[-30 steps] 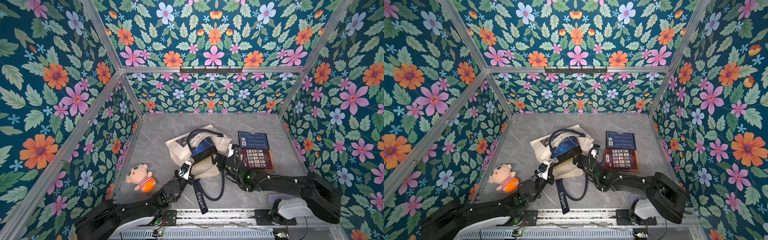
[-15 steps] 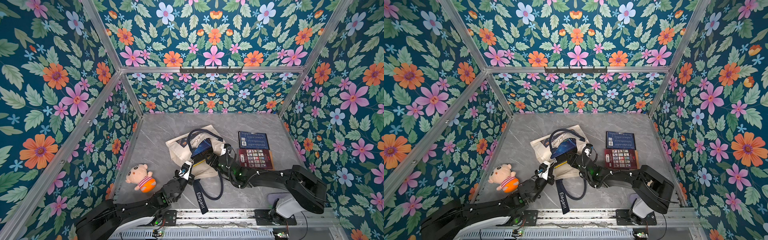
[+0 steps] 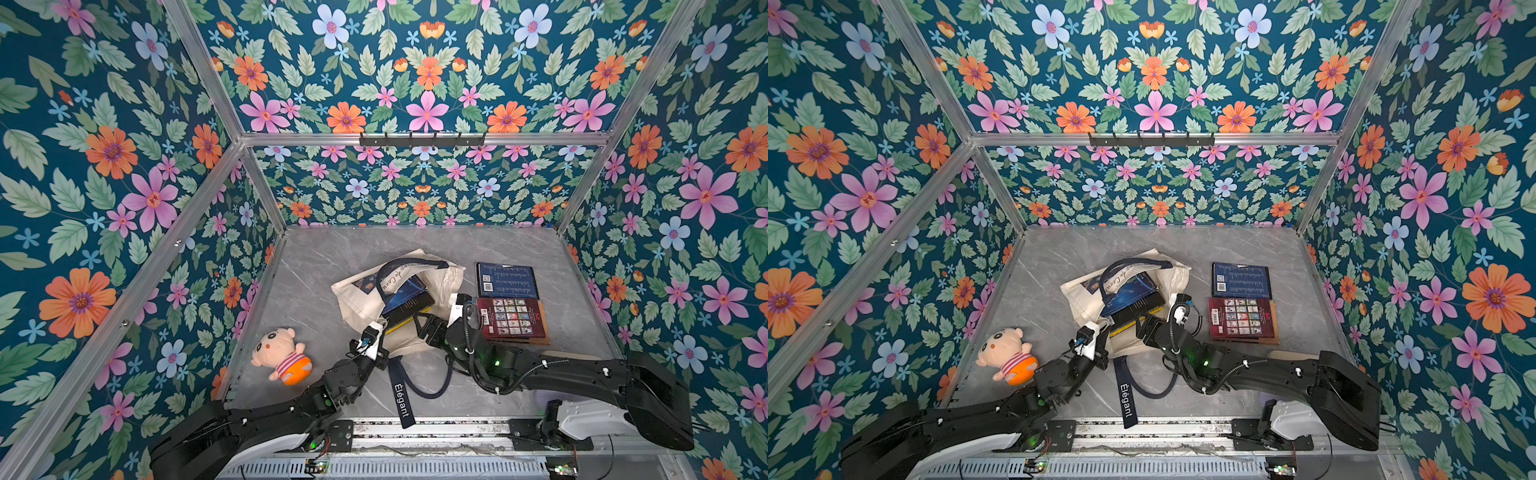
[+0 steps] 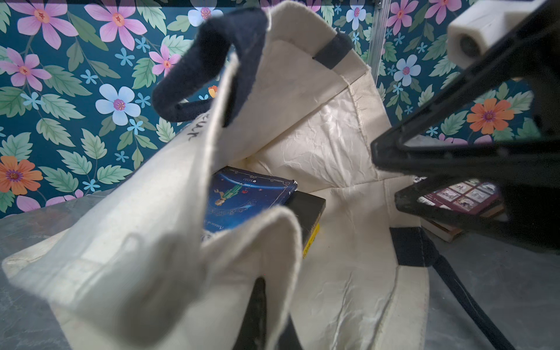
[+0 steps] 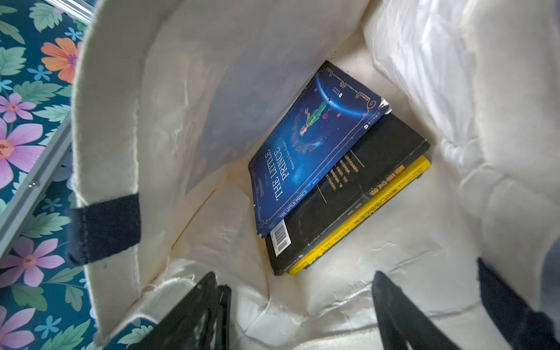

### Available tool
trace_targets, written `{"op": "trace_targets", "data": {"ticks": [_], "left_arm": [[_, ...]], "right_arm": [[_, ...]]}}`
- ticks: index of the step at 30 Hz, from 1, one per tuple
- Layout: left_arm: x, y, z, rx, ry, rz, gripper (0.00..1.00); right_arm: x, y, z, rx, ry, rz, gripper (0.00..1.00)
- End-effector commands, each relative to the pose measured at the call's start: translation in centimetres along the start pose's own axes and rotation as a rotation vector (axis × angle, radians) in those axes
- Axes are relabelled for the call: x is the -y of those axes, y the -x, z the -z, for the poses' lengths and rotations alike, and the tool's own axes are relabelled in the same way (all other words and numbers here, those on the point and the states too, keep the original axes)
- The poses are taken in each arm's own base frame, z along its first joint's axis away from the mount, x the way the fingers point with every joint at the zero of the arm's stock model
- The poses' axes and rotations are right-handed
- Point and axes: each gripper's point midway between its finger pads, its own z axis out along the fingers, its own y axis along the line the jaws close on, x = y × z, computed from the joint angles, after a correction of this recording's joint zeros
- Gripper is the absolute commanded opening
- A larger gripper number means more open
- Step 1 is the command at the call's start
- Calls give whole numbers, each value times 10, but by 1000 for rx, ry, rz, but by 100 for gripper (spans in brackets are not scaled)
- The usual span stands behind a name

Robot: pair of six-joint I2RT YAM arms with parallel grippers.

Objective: Take out the books from the canvas bag
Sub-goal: Pick up the book from the canvas bag.

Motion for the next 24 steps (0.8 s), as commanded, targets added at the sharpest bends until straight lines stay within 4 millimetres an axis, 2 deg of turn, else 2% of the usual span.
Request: {"op": "trace_targets", "data": {"ticks": [1,4,8,13,15,18,24], "left_arm": [[2,14,4,75,-25,42,0],[2,14,5,75,-28,41,0],[3,14,5,79,-37,42,0],[4,14,5,76,-39,40,0],[5,14,4,76,-43,41,0],[5,14,5,77,-46,40,0],[6,15,5,82,-49,43,0]], "right_arm": [[-14,-6,-12,-27,31,1,77],[-21,-13,-25,-44,33,1,76],[-17,-25,-43,-65,12,-44,73],[1,-42,-61,-106,-51,-119,71],[16,-51,-74,-131,-74,-154,69],[20,-53,-87,-134,-60,-175,65],[26,-41,-103,-77,-46,-150,60]]}}
